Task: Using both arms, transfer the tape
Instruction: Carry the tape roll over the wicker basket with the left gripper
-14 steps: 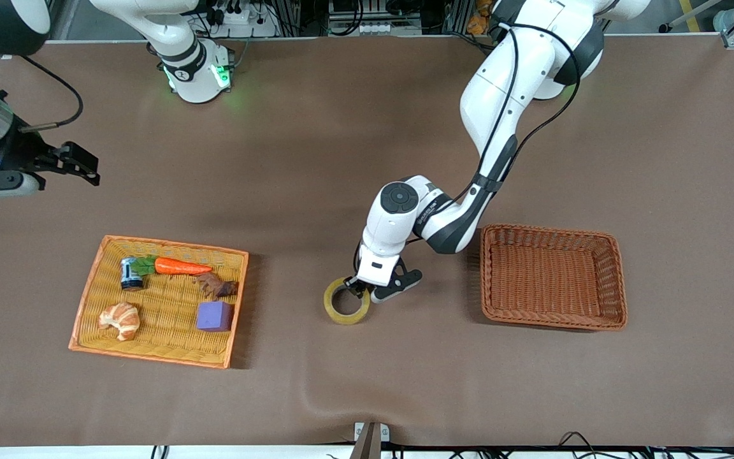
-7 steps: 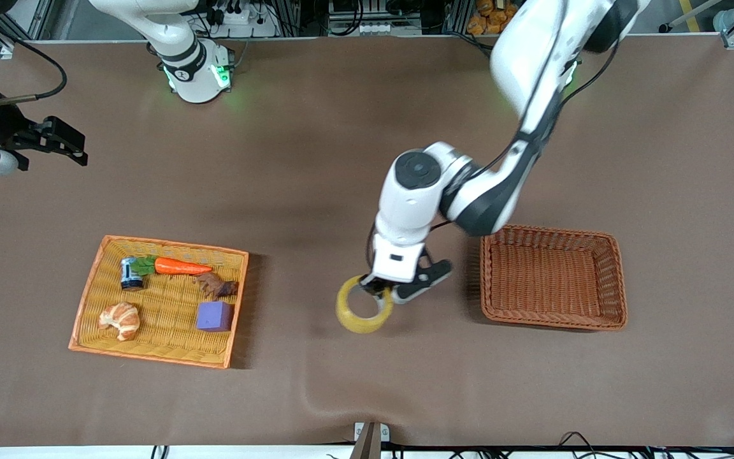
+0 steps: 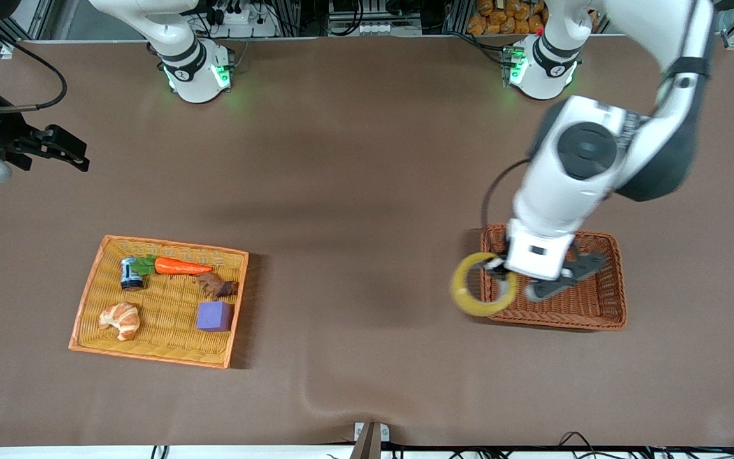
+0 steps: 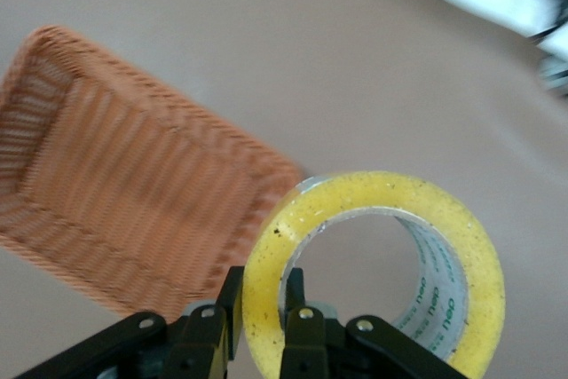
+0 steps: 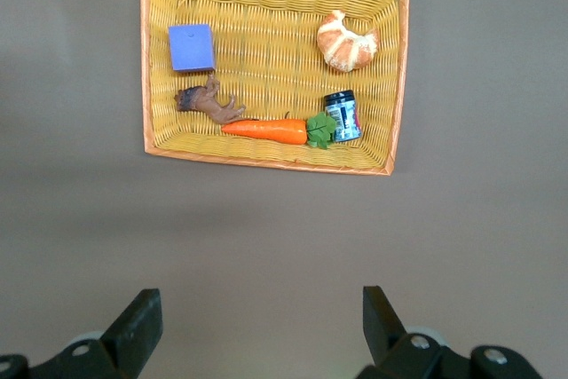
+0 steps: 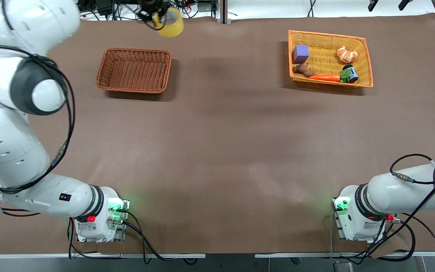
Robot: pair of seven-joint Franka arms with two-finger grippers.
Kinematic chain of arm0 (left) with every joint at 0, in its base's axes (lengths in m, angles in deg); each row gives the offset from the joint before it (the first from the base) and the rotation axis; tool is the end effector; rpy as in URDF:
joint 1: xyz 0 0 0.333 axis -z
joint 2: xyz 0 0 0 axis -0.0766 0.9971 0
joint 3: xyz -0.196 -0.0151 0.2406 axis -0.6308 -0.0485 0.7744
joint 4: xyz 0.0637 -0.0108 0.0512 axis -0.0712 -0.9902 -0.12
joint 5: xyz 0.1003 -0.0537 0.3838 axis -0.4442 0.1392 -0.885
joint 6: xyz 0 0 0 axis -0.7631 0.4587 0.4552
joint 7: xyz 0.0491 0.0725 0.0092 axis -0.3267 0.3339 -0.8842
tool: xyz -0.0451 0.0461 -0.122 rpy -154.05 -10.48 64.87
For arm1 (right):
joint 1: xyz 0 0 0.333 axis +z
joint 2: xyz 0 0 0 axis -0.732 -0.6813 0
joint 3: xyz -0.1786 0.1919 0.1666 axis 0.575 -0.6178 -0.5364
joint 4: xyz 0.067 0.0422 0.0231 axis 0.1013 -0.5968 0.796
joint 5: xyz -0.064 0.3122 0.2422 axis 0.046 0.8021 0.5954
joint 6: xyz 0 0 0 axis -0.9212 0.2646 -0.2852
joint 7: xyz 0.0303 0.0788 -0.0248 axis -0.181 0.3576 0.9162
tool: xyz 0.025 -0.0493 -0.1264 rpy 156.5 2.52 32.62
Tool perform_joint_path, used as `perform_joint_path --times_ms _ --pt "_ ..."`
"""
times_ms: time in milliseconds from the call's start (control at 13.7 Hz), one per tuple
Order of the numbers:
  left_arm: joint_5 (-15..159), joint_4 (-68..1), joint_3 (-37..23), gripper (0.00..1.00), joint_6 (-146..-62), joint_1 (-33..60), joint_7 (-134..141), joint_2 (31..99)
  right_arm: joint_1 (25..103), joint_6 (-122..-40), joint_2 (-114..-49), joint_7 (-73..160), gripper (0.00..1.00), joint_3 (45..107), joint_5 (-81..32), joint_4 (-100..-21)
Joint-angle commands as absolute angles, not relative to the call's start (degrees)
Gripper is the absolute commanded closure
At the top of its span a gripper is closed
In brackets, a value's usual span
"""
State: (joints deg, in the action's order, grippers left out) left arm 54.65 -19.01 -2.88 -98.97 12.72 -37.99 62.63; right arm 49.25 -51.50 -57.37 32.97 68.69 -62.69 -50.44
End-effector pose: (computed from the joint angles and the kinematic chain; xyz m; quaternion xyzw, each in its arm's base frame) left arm 0.6553 -0.2288 0.4174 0.9766 0.2101 0.0455 0.0059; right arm 0.5518 0.0363 0.5974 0.9997 -0.0116 -0.0182 0.0126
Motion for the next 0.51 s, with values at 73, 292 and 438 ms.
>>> perform_joint_path --times_ms 73,292,438 --pt "59.4 -33.3 -6.2 1.00 -103.4 1.6 -26.6 56.7 49.7 -50.4 -58.2 32.3 0.00 68.7 -63.6 -49.0" --pt "58.3 -46.3 -6.0 1.00 -118.3 -0.3 -23.5 55.5 49.8 -50.6 -58.3 32.3 0.00 68.7 -63.7 -49.0" --pt "55.9 -50.5 -6.0 1.00 -123.9 -1.8 -23.4 56.3 49.7 -50.4 -58.3 32.4 0.00 68.7 -63.7 -49.1"
